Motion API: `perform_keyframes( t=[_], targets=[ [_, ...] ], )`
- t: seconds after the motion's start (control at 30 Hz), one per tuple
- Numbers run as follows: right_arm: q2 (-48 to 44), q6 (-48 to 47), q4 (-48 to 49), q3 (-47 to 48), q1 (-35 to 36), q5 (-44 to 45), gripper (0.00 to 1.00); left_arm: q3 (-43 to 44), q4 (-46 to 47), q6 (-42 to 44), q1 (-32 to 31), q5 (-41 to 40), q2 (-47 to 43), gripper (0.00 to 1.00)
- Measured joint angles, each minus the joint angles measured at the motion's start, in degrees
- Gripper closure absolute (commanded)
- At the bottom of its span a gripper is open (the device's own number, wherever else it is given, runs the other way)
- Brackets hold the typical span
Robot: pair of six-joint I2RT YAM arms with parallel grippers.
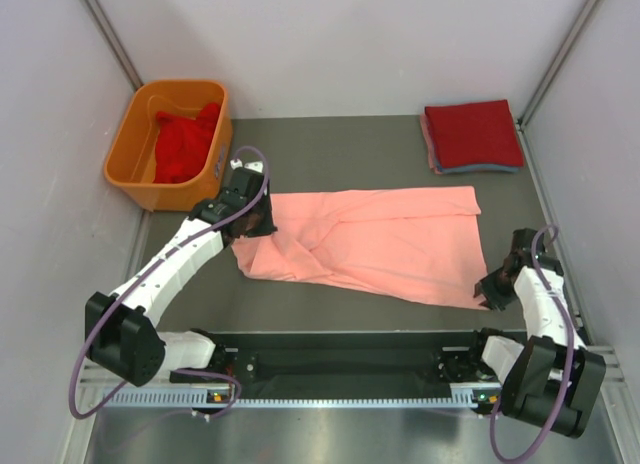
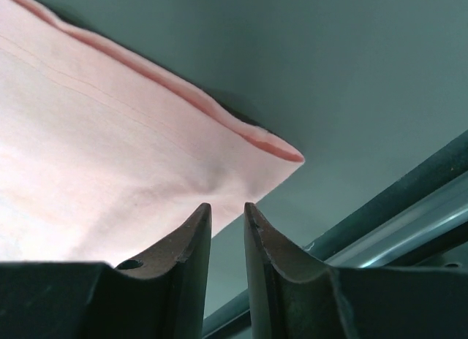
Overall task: Fold and stack the t-shirts
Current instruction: Fold the tshirt
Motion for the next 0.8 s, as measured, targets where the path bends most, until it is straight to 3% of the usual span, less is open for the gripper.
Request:
perform_keyframes(
  t=[0.53,0.63,0.7,0.8],
  targets=[
    [5.46,1.01,2.51,-2.36,0.00,-1.90,0.73,0.02,0.00,0.17,0.20,0.02,0.00,1.00],
    [6.23,0.83,2.25,-2.01,0.00,-1.70,0.83,0.02,0.00,0.17,0.26,-0.11,0.00,1.00],
    [6.49,0.66,1.90,-1.92,0.00,-1.20,0.97,0.00,0.00,0.15,0.28,-0.11,0.00,1.00],
    [6.47,0.59,1.70,-1.95,-0.02,-0.94,1.00,0.02,0.00,0.11,0.33,-0.11,0.00,1.00]
  ],
)
